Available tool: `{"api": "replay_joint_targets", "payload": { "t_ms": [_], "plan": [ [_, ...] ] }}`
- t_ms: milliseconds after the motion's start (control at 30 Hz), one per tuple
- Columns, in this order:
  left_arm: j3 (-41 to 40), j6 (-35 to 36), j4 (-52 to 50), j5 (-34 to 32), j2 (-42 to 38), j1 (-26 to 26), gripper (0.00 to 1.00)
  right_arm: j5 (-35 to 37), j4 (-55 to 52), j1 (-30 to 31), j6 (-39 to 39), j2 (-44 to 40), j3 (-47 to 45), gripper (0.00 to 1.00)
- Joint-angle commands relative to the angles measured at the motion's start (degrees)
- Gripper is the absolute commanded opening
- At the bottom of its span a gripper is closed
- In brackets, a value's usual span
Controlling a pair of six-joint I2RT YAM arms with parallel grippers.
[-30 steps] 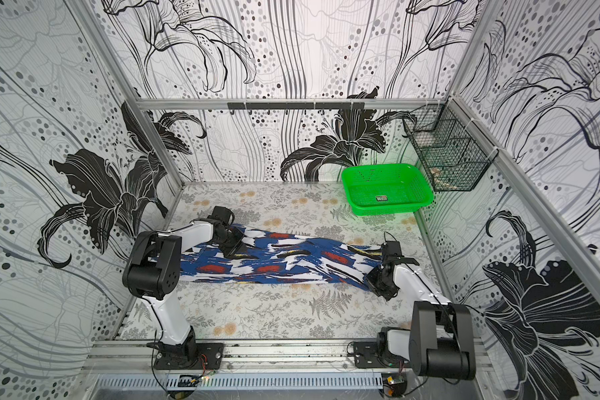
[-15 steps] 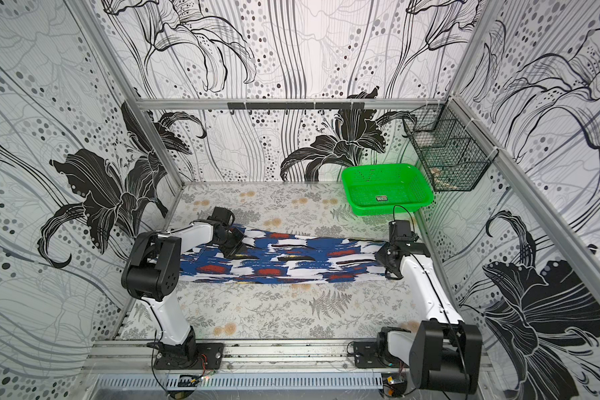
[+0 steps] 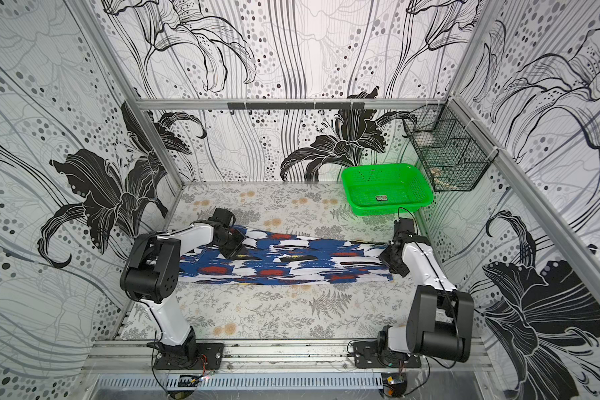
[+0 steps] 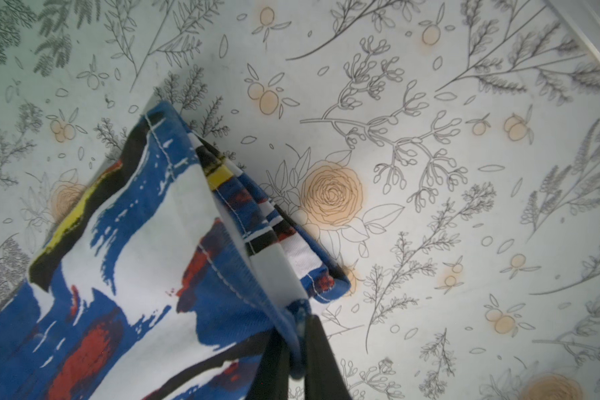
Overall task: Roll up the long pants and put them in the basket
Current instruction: Fold the long pant at the center of the board.
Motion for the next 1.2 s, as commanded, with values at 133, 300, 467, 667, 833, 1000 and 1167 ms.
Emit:
{"api": "replay_joint_targets", "payload": {
  "t_ms": [133, 300, 467, 667, 833, 1000, 1167],
  "plan": [
    [-1.0, 0.3, -1.8, -1.4, -1.3, 0.0, 0.0, 2.5, 0.5, -0.9, -1.2, -0.2, -1.3, 0.14],
    [-1.3, 0.4, -2.1, -1.4, -1.9, 0.0, 0.0, -2.0, 2.2, -0.9, -1.1, -4.2, -2.4, 0.62],
    [-1.3, 0.0, -2.1, -1.5, -2.1, -0.9, 0.0, -11.0, 4.7, -0.5, 0.5, -9.8, -2.9, 0.66],
    [0.3, -0.9, -2.7, -2.2, -1.1, -3.6, 0.0, -24.6, 11.9, 2.2, -0.7, -4.0, -0.5, 0.39],
    [0.7, -2.1, -2.7, -2.9, -1.2, -5.8, 0.0, -25.2, 12.7, 8.7, -1.1, 2.8, 3.7, 0.0],
    [0.9, -2.8, -2.6, -3.5, -0.6, -8.1, 0.0, -24.3, 12.8, 12.3, -0.7, 9.7, 6.0, 0.0],
    [1.7, -3.6, -2.0, -3.7, 1.7, -11.4, 0.0, -20.5, 11.1, 12.2, -0.3, 13.3, 5.8, 0.0]
  ]
}}
